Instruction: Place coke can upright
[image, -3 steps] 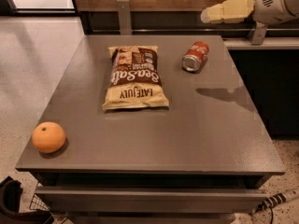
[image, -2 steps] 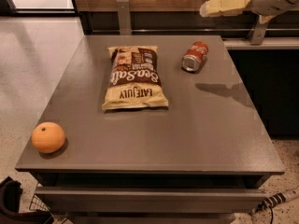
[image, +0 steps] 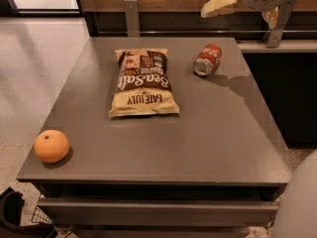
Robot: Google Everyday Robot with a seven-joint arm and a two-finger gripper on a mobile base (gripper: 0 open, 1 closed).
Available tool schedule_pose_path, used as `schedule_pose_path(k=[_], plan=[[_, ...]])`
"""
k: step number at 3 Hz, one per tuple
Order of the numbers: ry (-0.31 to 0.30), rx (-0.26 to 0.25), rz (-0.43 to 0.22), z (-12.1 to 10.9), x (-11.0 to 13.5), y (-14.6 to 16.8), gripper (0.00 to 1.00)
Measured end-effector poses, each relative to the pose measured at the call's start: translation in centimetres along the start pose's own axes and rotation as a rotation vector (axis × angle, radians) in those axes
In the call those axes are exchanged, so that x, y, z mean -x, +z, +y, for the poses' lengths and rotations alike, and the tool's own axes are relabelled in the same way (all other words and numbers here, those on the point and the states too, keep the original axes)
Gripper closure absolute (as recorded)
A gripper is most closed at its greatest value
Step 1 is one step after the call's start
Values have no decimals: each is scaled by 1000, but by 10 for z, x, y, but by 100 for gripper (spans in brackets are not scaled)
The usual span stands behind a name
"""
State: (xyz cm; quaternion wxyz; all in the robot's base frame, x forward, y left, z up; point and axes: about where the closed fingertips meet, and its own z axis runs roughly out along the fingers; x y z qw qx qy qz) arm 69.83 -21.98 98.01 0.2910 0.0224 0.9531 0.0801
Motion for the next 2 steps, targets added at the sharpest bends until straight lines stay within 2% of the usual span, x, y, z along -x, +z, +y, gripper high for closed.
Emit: schedule_pose_path(k=[1, 2], plan=[[104, -30, 66, -2, 0, 35, 0], [193, -38, 111, -4, 0, 68, 0]])
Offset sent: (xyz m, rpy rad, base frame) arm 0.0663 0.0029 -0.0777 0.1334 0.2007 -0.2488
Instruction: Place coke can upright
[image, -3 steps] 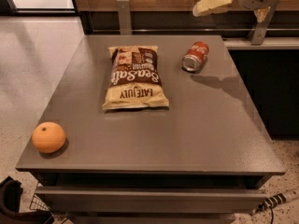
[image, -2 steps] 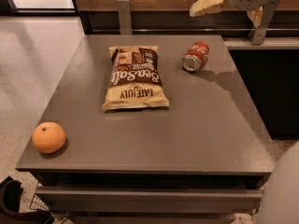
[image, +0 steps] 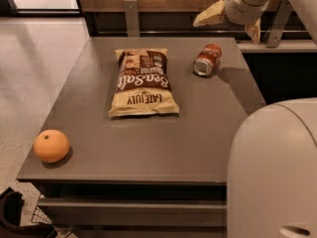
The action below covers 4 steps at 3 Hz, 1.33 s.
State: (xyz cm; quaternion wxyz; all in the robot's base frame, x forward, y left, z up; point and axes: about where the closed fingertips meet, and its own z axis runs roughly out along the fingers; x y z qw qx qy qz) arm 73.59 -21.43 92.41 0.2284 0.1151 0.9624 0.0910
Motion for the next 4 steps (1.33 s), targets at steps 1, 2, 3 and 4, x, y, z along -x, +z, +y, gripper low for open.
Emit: schedule_pose_path(k=[1, 2, 3, 4], plan=[[41, -14, 37, 3, 1, 21, 0], [51, -74, 92, 9, -6, 35, 0], [40, -117, 133, 13, -13, 37, 0], [57, -117, 169, 13, -20, 48, 0]])
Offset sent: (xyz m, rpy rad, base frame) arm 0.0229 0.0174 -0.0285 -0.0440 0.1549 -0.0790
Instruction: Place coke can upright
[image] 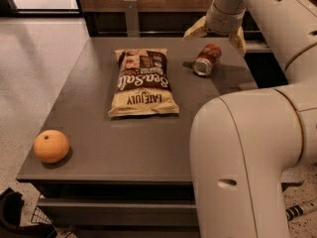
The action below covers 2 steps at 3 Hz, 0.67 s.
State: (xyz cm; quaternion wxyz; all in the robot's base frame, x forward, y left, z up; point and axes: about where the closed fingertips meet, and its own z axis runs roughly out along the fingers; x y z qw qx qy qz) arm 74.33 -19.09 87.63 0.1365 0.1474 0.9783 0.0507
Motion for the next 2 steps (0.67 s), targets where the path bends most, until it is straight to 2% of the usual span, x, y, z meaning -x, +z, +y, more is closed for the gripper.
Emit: schedule_pose_path(k=[2], plan=[[37, 13, 77, 1, -9, 29, 0]])
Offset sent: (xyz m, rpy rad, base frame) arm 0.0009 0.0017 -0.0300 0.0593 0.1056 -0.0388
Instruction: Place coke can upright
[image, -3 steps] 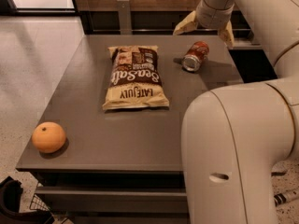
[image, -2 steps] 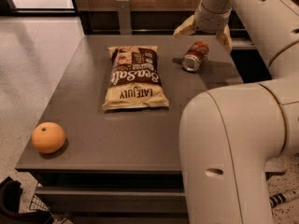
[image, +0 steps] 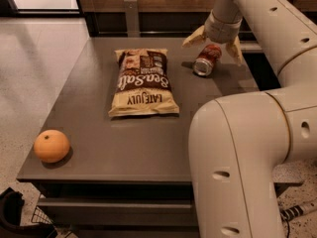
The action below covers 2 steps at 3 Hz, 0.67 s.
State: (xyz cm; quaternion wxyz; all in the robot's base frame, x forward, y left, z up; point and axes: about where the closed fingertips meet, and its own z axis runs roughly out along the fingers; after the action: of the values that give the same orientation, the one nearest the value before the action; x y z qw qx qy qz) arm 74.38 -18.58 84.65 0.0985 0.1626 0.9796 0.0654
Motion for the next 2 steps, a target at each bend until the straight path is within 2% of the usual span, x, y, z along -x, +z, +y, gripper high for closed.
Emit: schedule_pose_path(k=[2], plan=[[-12, -1, 29, 5, 4, 11, 0]])
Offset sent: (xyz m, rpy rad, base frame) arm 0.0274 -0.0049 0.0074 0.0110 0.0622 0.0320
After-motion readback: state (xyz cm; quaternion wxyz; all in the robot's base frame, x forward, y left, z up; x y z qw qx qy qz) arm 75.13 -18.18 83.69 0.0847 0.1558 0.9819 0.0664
